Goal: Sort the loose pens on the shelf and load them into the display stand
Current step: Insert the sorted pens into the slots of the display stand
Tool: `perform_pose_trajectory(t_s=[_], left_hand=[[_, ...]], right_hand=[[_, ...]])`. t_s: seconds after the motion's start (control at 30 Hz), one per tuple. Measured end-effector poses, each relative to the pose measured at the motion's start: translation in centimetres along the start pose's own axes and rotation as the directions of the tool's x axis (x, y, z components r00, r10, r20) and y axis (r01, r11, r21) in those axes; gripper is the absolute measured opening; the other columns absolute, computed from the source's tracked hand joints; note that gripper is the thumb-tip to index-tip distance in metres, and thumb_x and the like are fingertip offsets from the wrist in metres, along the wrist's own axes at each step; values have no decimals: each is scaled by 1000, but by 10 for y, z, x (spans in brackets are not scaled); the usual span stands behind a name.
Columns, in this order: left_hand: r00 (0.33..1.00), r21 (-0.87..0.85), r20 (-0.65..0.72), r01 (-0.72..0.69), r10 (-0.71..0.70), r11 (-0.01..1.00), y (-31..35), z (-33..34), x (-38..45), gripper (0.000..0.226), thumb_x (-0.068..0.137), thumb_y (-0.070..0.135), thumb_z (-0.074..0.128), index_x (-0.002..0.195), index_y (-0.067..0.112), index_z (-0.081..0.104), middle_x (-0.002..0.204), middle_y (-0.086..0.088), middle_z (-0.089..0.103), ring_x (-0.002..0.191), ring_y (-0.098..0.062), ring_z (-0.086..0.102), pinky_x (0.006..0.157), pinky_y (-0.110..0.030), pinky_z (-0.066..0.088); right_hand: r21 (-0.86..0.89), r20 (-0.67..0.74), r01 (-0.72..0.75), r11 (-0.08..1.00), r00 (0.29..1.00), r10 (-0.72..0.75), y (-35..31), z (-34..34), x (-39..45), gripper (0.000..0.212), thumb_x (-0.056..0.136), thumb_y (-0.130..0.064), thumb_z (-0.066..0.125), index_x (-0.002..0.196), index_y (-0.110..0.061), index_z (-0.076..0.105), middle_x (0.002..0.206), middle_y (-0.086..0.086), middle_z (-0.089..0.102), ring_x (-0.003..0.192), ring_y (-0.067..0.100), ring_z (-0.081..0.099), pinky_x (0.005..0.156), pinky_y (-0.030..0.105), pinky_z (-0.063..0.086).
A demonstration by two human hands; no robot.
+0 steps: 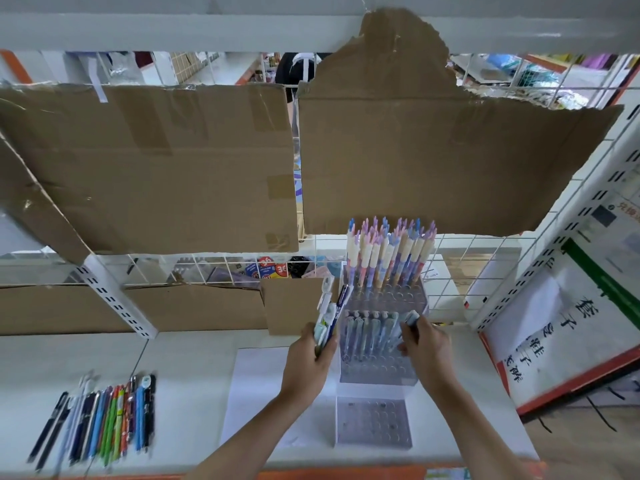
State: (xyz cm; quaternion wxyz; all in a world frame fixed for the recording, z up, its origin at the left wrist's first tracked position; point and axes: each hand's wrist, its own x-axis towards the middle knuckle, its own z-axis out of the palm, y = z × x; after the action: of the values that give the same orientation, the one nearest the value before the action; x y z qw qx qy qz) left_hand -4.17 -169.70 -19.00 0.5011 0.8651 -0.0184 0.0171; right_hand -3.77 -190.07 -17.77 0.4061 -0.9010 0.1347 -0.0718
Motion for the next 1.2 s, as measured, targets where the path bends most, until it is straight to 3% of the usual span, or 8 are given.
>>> perform_pose_trajectory(t_s=[0.17,0.37,0.5,0.67,0.77,0.9,1.03,1.2], left_hand=[[1000,21,-7,-2,2,1000,2,0,-2,26,92,40,53,97,15,53,76,-10,68,60,-22,61,55,-42,47],[1000,-25,4,-26,26,999,1,0,-3,54,79,66,41,100,18,53,78,-8,68,73,-22,67,62,-46,52],[999,-41,12,-38,39,998,-2,3,-1,55,79,68,40,101,19,52,77,-9,67,72,-23,67,60,-48,52],[999,-59,26,-35,37,998,-4,5,1,53,79,70,41,102,23,51,82,-9,69,76,-23,68,65,-47,54],[999,-81,37,-26,29,996,-1,4,2,46,82,66,44,103,27,52,77,-8,67,68,-22,66,61,-42,54],[989,-145,130,-56,75,988,14,3,-1,18,92,42,51,91,24,53,53,-7,46,44,-16,40,46,-31,31],[964,-266,247,-31,99,964,33,6,-8,22,96,22,52,74,19,52,46,4,50,38,-11,43,42,-24,35],[970,-295,231,1,71,955,39,4,-11,17,95,24,53,79,18,54,54,3,61,41,-12,55,44,-22,43]], right_hand=[[2,74,-121,993,990,121,16,22,4,24,93,-6,51,71,-12,42,68,14,57,67,36,63,64,45,52],[55,72,-227,972,972,223,31,40,12,33,92,-13,51,62,-17,38,62,15,55,67,40,62,61,47,51],[35,82,-213,977,974,209,29,36,14,29,92,-15,56,67,-15,43,65,13,55,69,37,63,62,44,51],[-98,64,-73,993,995,79,28,24,3,15,90,-15,61,94,-3,54,85,18,67,74,36,64,61,37,49],[-93,-14,-36,995,999,35,15,10,-9,10,90,-11,60,89,-4,53,75,16,66,68,33,63,58,35,46],[160,102,-23,987,995,6,-25,1,-19,11,92,-10,56,85,-11,65,61,2,61,46,9,55,49,23,44],[492,300,-178,852,954,26,-58,-5,-19,18,96,-11,52,85,-2,63,56,-1,54,46,12,40,42,20,31],[427,290,-123,896,957,-7,-58,-12,-16,24,95,-13,53,73,-6,58,54,0,56,45,13,47,44,24,38]])
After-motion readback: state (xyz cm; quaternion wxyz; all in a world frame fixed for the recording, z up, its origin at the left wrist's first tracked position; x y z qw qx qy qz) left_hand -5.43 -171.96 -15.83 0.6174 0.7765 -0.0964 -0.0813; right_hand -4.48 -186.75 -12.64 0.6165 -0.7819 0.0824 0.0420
